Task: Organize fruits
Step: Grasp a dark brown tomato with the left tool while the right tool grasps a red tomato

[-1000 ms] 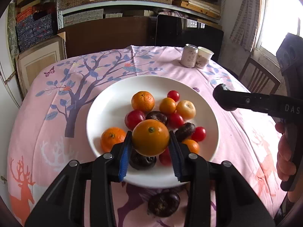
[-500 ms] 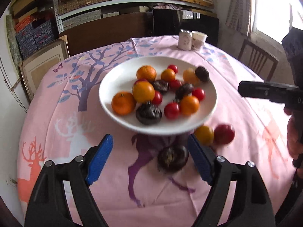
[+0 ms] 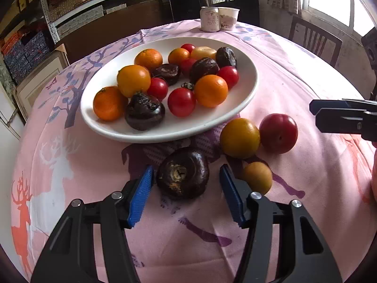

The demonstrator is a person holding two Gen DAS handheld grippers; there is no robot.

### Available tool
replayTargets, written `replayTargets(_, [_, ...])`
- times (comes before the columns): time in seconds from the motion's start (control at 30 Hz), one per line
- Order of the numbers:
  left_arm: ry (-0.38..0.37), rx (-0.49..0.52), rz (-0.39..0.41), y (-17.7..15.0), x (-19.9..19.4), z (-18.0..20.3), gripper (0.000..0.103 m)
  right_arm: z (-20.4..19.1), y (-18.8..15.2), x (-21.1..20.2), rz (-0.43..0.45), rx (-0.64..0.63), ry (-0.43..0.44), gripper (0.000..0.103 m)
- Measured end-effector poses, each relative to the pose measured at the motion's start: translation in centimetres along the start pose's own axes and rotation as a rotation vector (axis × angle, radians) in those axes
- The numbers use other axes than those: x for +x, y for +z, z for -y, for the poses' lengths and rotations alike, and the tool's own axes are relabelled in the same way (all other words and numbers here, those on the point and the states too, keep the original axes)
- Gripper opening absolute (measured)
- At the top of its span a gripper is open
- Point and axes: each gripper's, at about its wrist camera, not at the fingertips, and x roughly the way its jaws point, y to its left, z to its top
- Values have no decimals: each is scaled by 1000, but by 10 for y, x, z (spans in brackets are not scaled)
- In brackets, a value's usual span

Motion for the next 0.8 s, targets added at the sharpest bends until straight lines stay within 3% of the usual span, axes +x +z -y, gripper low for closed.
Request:
replayTargets(0.07, [-7, 7, 6, 1, 0, 1, 54, 3, -3, 2, -7, 2, -14, 63])
replayTargets(0.1, [-14, -7, 8, 0, -1, -3, 45, 4, -5, 3, -13, 4, -17, 63])
replayTargets(0.13, [-16, -20, 8, 0, 0, -6, 43, 4, -5, 6, -22, 2, -22, 63])
replayTargets(0.2, [-35, -59, 19, -1, -4, -12, 42, -3, -5, 8, -27, -34, -37, 63])
replayTargets(0.43, [-101, -111, 206, -2, -55, -19, 42, -33, 0, 23, -48, -144, -80, 62])
replayTargets(0.63, [-86, -151, 183, -2, -50, -28, 42, -31, 7, 46, -106, -127, -94, 42])
replayTargets(0.8, [-76, -157, 158, -3, -44, -31, 43, -18, 2, 38, -91, -72, -46, 41])
